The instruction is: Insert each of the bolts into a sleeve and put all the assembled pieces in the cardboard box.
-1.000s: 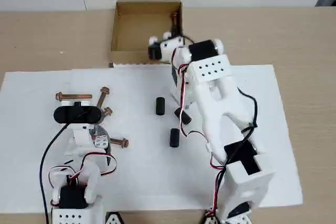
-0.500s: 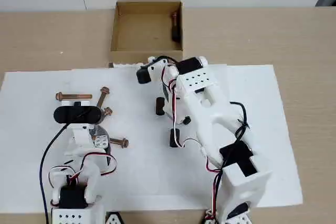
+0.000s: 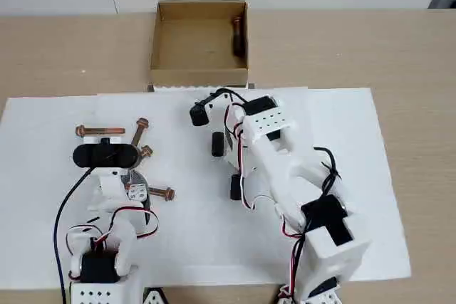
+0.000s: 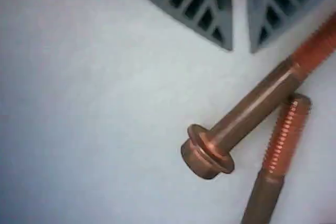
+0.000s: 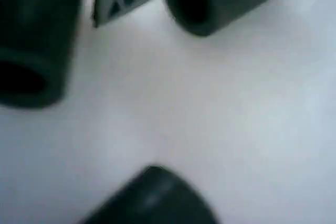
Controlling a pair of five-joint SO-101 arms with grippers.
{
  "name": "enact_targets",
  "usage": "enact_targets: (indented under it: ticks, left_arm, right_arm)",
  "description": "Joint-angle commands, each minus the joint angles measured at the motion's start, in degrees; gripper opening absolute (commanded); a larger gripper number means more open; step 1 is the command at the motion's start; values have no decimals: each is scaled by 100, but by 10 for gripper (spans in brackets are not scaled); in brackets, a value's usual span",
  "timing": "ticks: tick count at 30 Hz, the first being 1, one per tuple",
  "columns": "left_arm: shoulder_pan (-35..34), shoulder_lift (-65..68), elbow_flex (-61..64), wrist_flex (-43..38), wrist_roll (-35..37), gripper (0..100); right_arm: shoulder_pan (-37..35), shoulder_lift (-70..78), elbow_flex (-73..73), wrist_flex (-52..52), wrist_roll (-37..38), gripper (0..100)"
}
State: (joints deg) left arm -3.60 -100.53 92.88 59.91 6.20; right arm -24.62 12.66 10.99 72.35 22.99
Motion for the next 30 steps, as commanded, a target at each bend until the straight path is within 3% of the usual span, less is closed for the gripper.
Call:
enact_targets:
  ticks: [1, 9, 24, 30]
  left_arm:
    - [-44, -62, -40, -9, 9, 6]
    - [-44, -62, -40, -9, 9, 6]
    - [-9, -62, -40, -9, -9, 6]
    - [-18, -62, -40, -9, -9, 6]
  right_arm:
    - [-84, -154, 9, -207, 62, 44]
    - [-92, -242, -9, -163, 44, 4]
    - [-40, -2897, -976, 2308, 0, 4]
    - [356, -3916, -879, 2633, -1029, 4]
